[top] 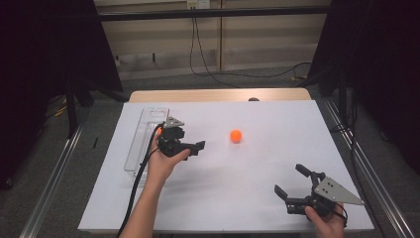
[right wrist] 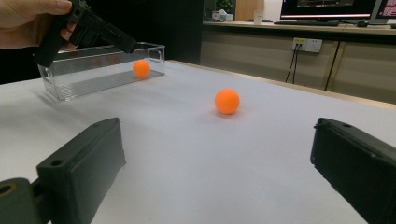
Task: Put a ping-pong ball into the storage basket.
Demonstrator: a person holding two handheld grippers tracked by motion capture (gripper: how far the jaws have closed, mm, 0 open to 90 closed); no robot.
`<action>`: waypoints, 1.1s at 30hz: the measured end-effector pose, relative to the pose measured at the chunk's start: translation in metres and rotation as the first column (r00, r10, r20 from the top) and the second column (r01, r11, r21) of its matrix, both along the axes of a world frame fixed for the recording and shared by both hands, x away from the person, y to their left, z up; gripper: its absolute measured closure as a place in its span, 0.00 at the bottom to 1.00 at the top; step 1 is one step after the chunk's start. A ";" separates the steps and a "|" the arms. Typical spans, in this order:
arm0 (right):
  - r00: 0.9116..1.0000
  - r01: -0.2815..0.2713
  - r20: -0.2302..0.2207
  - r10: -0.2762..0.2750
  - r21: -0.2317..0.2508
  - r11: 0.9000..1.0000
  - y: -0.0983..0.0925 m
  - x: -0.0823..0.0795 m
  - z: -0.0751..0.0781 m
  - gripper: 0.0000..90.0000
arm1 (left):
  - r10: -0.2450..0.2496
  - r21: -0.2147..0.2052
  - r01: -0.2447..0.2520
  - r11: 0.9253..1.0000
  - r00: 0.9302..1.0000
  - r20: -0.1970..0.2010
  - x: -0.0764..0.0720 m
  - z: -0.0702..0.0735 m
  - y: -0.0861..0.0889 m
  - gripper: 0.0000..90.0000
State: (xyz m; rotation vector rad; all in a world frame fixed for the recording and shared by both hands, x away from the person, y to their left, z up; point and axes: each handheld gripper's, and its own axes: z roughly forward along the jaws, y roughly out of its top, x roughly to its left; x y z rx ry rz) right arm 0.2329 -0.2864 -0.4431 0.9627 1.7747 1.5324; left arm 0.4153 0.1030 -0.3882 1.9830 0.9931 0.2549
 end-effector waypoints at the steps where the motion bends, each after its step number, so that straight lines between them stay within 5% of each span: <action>1: 1.000 0.001 0.001 -0.001 0.001 1.000 0.000 0.000 0.000 0.03 | 0.001 0.003 -0.001 1.000 1.000 0.002 0.000 -0.001 -0.001 0.12; 33: 1.000 -0.004 0.001 0.004 0.010 1.000 0.001 0.002 0.000 0.03 | -0.041 -0.008 0.041 0.999 0.999 0.000 0.002 -0.012 -0.023 0.11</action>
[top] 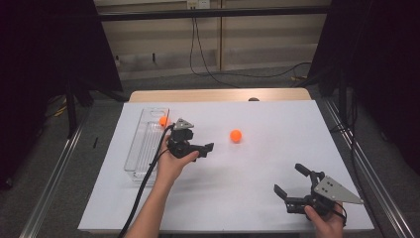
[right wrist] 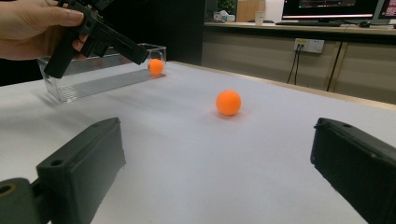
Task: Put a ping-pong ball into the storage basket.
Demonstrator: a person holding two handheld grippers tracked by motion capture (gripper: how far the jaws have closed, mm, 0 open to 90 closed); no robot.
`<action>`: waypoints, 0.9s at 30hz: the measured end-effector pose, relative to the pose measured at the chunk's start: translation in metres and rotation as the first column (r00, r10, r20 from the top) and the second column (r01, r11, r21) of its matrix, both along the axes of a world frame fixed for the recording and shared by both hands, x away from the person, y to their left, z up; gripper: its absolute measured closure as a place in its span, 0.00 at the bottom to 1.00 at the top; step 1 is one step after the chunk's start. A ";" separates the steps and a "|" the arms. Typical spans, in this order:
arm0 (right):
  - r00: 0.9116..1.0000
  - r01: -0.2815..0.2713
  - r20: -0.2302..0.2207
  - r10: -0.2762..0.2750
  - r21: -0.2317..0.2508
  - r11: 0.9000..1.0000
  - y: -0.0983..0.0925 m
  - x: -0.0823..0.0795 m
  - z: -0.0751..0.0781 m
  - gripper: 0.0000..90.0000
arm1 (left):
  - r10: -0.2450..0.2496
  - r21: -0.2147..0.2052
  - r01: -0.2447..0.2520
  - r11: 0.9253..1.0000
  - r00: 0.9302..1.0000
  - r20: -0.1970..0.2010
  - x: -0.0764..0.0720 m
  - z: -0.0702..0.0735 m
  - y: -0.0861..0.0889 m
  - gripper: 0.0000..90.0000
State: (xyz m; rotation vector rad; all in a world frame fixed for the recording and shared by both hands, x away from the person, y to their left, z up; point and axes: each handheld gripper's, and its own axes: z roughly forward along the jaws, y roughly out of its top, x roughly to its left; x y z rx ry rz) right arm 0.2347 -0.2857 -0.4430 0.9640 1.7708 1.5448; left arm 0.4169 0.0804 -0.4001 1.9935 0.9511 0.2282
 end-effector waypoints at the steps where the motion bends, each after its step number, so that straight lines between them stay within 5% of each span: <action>1: 1.000 0.001 -0.001 -0.001 0.002 1.000 0.000 0.000 0.000 0.03 | 0.000 -0.002 0.000 1.000 1.000 0.001 0.000 -0.001 -0.001 0.11; 27: 1.000 0.004 -0.001 -0.004 0.006 1.000 -0.001 0.000 0.000 0.03 | -0.001 -0.015 0.001 1.000 1.000 -0.006 0.001 -0.005 -0.008 0.11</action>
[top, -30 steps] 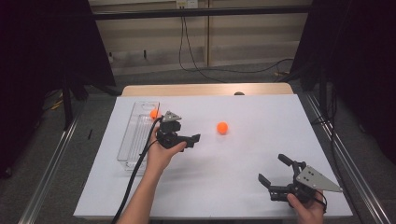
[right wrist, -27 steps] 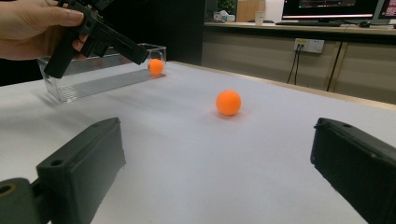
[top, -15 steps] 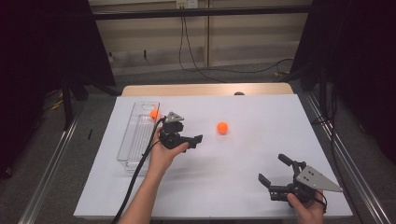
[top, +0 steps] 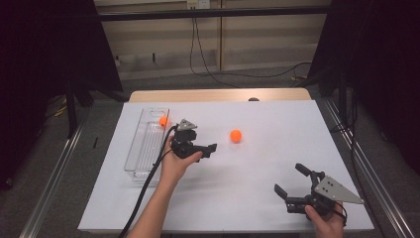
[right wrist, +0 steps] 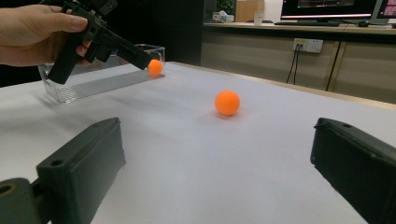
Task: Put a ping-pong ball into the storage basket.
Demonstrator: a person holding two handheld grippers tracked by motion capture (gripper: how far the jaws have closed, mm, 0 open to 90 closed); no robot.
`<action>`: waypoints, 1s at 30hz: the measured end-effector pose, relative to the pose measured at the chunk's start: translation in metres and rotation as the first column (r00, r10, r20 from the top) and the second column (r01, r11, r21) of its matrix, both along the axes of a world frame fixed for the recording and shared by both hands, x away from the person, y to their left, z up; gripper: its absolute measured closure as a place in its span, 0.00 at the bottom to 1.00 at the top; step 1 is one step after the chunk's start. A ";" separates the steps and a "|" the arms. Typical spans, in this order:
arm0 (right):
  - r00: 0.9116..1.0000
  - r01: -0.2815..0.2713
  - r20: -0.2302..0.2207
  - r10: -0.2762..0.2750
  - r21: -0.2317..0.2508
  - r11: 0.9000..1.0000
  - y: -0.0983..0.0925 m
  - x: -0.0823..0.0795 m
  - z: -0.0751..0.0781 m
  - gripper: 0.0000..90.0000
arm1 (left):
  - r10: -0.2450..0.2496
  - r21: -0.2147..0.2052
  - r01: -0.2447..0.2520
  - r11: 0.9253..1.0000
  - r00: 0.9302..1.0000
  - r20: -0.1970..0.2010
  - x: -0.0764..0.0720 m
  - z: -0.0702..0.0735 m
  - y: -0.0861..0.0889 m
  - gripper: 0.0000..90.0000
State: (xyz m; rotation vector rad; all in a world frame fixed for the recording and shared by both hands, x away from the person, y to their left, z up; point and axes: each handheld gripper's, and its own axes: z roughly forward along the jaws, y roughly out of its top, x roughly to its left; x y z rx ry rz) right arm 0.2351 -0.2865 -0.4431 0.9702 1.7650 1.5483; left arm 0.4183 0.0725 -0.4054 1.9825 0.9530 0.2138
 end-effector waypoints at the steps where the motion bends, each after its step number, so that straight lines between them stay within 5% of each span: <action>1: 1.000 0.000 0.001 0.000 0.000 1.000 0.000 0.000 0.000 0.03 | -0.001 -0.001 0.001 1.000 1.000 0.001 0.000 0.000 0.000 0.11; 30: 1.000 -0.002 -0.002 0.002 0.010 1.000 -0.001 0.001 0.000 0.03 | 0.021 0.001 -0.021 1.000 1.000 0.012 0.004 -0.003 -0.007 0.11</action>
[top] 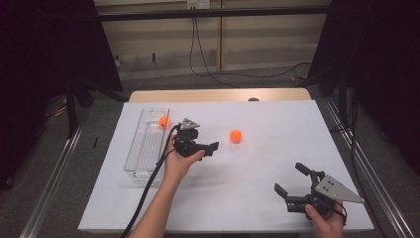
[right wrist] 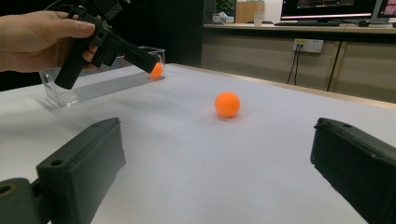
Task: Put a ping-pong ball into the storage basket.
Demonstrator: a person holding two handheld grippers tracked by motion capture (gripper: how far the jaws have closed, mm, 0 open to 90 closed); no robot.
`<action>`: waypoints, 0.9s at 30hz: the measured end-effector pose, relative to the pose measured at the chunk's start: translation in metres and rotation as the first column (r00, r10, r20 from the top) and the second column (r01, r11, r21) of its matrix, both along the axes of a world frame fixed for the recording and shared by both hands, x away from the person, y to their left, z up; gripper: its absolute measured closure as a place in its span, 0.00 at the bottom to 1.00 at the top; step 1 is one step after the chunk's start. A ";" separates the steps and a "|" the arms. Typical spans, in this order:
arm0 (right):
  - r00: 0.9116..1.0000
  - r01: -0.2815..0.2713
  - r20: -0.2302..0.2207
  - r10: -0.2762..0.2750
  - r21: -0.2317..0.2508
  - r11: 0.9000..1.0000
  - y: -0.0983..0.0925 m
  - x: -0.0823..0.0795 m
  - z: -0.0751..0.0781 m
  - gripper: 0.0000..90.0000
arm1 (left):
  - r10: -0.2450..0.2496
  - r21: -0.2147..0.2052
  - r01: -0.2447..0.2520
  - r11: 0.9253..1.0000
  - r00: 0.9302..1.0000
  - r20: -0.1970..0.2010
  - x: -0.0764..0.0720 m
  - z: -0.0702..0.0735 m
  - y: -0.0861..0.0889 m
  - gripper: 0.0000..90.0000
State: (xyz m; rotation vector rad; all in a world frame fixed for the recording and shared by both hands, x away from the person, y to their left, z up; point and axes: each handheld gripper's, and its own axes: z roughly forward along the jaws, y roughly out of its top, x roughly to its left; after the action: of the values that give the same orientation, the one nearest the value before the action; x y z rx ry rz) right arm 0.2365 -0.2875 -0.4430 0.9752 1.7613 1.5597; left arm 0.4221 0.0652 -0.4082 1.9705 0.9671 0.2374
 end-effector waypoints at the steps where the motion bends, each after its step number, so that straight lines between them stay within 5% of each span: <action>1: 1.000 0.000 0.001 0.000 0.000 1.000 0.000 0.000 0.000 0.03 | -0.001 0.003 0.001 1.000 1.000 0.001 0.000 0.000 0.000 0.11; 27: 1.000 0.000 -0.009 0.000 -0.004 1.000 0.001 0.003 -0.003 0.02 | -0.025 0.017 0.025 1.000 1.000 0.004 0.004 -0.005 -0.006 0.11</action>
State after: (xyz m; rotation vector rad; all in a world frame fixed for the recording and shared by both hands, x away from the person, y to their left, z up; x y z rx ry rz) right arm 0.2397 -0.2860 -0.4459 0.9818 1.7696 1.5540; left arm 0.4259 0.0595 -0.4136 1.9959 0.9401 0.2366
